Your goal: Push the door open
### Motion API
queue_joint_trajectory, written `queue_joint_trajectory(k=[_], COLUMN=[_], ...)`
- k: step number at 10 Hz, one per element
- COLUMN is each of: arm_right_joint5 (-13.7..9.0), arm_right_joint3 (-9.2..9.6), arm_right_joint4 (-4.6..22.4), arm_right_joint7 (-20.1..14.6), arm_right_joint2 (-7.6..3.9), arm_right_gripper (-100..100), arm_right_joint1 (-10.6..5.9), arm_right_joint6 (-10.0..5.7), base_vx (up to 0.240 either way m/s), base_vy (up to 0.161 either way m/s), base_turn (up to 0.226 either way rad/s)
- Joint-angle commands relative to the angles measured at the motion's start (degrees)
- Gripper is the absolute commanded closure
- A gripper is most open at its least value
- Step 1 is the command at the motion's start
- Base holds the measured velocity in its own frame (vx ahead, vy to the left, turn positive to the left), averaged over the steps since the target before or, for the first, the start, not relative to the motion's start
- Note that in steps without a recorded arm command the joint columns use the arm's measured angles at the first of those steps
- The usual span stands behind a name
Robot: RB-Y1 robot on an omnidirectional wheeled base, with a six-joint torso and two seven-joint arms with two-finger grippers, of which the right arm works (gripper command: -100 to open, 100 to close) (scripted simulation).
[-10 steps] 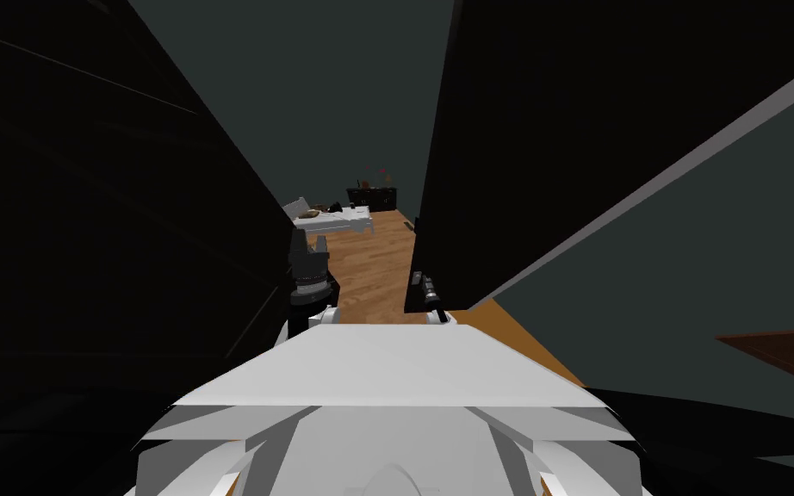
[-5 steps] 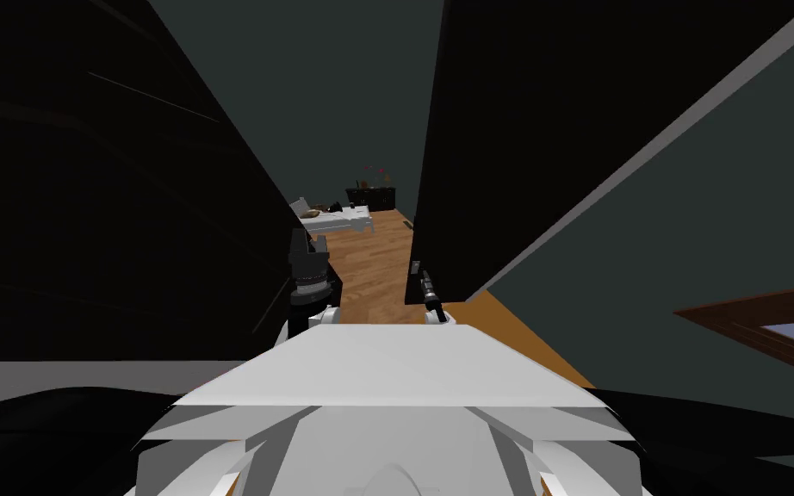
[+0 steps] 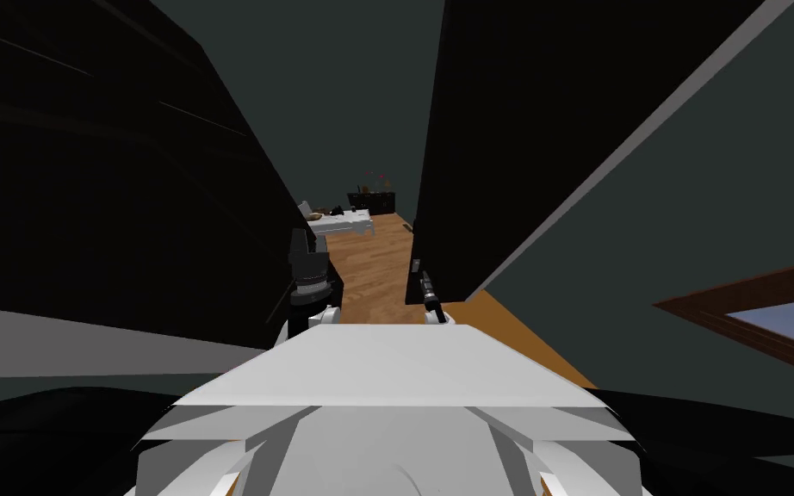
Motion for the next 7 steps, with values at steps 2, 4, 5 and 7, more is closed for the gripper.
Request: queue_joint_trajectory(k=[2, 4, 5, 7], arm_right_joint5=[-0.17, -0.31, -0.4, -0.41], arm_right_joint3=[-0.23, -0.41, -0.52, -0.53], arm_right_joint4=[0.15, 0.3, 0.4, 0.43], arm_right_joint7=[0.21, 0.35, 0.44, 0.43], arm_right_joint2=[-0.12, -0.08, 0.03, 0.05], arm_right_gripper=[-100, -100, -100, -100], arm_right_joint1=[0.04, 0.13, 0.18, 0.17], arm_right_joint6=[-0.49, -0.93, -1.2, -1.22], base_vx=[0.231, 0.206, 0.209, 0.147], base_vy=[0.03, 0.016, 0.018, 0.009], base_turn=[0.029, 0.032, 0.031, 0.007])
